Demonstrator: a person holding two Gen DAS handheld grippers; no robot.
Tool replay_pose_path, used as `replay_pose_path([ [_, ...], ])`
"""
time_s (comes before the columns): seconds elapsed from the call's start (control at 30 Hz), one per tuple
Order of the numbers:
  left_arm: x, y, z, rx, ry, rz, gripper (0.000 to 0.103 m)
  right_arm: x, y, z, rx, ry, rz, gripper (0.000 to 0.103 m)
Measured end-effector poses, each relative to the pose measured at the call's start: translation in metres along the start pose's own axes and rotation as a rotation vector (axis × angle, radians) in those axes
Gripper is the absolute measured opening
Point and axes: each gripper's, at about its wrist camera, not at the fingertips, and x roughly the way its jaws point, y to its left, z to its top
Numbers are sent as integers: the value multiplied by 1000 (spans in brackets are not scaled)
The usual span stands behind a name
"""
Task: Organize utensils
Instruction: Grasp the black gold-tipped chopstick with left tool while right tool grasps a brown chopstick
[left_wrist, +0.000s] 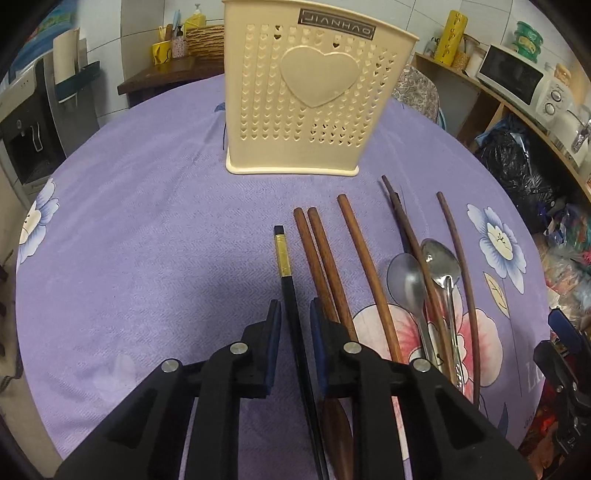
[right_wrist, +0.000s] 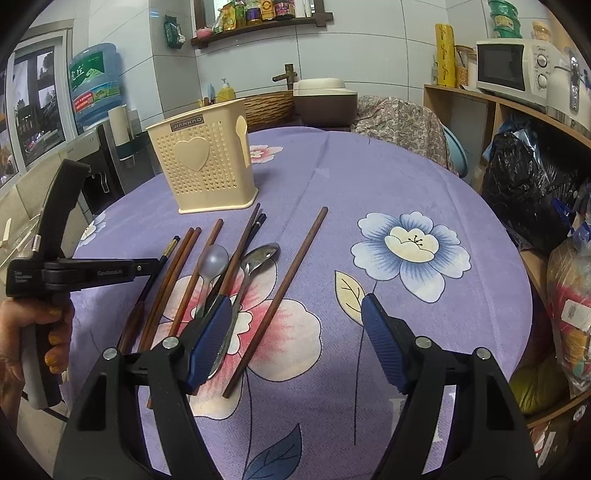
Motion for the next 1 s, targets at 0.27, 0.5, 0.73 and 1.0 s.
replay_pose_path([
  [0.27,10,1,15,19,10,50,10,23,-7,11,47,59,25,73],
  [0.5,18,-2,30,22,28,82,10,88,-10,47,148,190,40,50],
  [0.73,24,-7,38,8,31,99,9,142,-3,74,151,273,-48,38],
  [1.0,27,-9,41,10,28,103,9,153,7,79,106,270,-128,23],
])
